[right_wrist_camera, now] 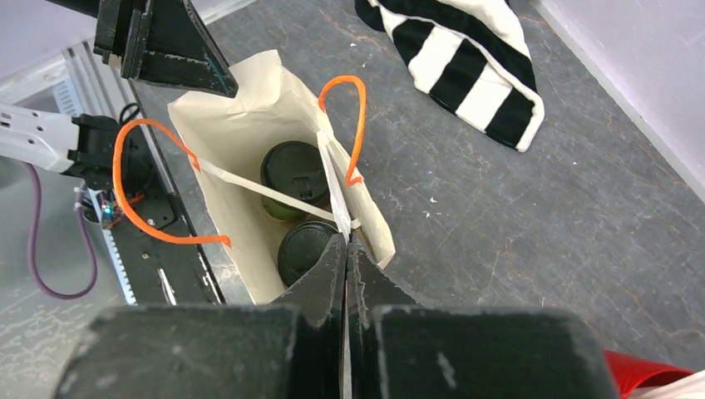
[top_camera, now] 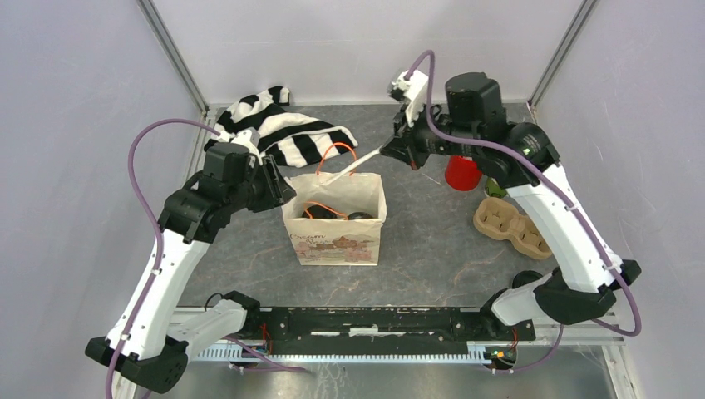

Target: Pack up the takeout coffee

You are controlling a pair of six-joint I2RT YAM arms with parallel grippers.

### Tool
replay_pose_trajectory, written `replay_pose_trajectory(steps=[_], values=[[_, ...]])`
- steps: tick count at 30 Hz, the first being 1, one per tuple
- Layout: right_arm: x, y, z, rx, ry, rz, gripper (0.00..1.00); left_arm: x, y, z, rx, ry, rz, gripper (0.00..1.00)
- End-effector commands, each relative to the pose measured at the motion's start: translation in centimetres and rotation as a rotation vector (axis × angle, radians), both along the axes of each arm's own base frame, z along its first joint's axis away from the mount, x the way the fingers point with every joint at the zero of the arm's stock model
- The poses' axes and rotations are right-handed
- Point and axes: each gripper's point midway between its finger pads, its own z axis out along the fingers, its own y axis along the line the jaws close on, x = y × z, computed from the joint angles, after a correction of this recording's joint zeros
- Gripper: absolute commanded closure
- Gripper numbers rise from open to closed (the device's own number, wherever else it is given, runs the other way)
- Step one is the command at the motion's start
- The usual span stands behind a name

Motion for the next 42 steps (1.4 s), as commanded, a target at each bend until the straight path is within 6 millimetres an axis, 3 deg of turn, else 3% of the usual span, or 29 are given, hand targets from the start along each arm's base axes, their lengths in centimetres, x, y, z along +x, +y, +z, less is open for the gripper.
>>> replay_pose_trajectory(steps=[1, 3, 7, 9, 14, 16, 18, 21, 23, 27, 34, 39, 42], values=[[0.7, 1.0, -0.4, -0.084, -0.072, -0.055, 1.00, 1.0, -0.1, 1.0, 0.002, -0.053, 0.004, 0.50], [1.0, 1.9, -1.6, -0.151, -0.083, -0.083, 1.00, 1.1, -0.2, 1.0, 0.003, -0.052, 0.003, 0.50], [1.1, 4.4, -6.3, -0.345, -0.068, -0.105, 1.00, 1.2, 0.1, 1.2, 0.009, -0.062, 0.020, 0.50], [1.1, 5.8, -6.6, -0.340, -0.060, -0.100, 0.86, 1.3, 0.3, 1.5, 0.009, -0.069, 0.035, 0.50], [0.6, 6.9, -3.5, -0.195, -0.093, -0.086, 0.43, 1.6, 0.6, 3.1, 0.008, -0.105, 0.049, 0.50], [0.6, 5.6, -2.2, -0.149, -0.112, -0.116, 0.32, 1.7, 0.8, 4.2, 0.009, -0.129, 0.059, 0.49], [1.0, 3.4, -1.1, -0.103, -0.110, -0.162, 0.27, 1.7, 1.0, 5.7, 0.001, -0.166, 0.069, 0.47], [1.5, -0.5, 0.7, -0.039, -0.124, -0.253, 0.16, 1.7, 1.1, 8.7, -0.032, -0.247, 0.074, 0.43], [1.5, -3.1, 2.1, -0.009, -0.159, -0.331, 0.02, 1.5, 1.1, 11.1, -0.067, -0.323, 0.068, 0.38], [0.8, -7.7, 4.2, 0.053, -0.216, -0.491, 0.02, 0.8, 1.4, 15.3, -0.129, -0.463, 0.070, 0.30], [-0.2, -13.5, 6.8, 0.120, -0.287, -0.714, 0.02, -0.8, 2.4, 21.5, -0.190, -0.680, 0.075, 0.24], [-0.6, -16.3, 8.3, 0.165, -0.321, -0.832, 0.02, -1.9, 3.4, 24.4, -0.202, -0.797, 0.092, 0.21], [-0.6, -17.2, 8.9, 0.193, -0.320, -0.890, 0.02, -2.1, 4.0, 24.9, -0.189, -0.818, 0.112, 0.20]])
